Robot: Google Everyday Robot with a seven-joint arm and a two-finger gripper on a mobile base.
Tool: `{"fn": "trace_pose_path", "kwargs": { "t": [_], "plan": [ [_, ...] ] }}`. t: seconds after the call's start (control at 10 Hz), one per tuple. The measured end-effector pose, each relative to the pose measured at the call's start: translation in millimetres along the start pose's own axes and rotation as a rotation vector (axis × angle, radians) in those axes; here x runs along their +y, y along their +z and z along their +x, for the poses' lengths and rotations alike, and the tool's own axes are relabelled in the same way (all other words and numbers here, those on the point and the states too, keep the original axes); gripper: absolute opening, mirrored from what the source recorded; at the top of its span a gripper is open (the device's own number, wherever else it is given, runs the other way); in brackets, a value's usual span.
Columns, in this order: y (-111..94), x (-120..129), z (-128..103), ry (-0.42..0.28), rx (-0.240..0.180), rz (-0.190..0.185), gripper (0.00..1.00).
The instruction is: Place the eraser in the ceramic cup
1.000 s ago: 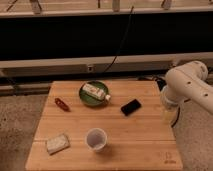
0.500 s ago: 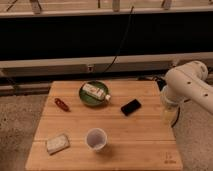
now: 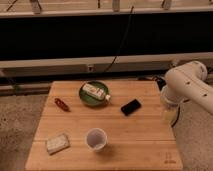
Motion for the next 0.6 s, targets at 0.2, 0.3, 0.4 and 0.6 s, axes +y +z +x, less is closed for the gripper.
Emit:
{"fn": "trace_pose_path", "kwargs": {
  "t": [0.2, 0.3, 0.4, 0.6],
  "plan": [
    [12.7, -21.4, -25.3, -0.026, -0.008, 0.016, 0.8],
    [18.0, -26.4, -29.5, -0.032, -0.009, 0.02, 0.8],
    [21.9, -27.7, -31.4, -0.036, -0.014, 0.023, 0.8],
    [42.0, -33.2, -43.6, -0.062, -0.03, 0.025, 0.8]
  ]
}}
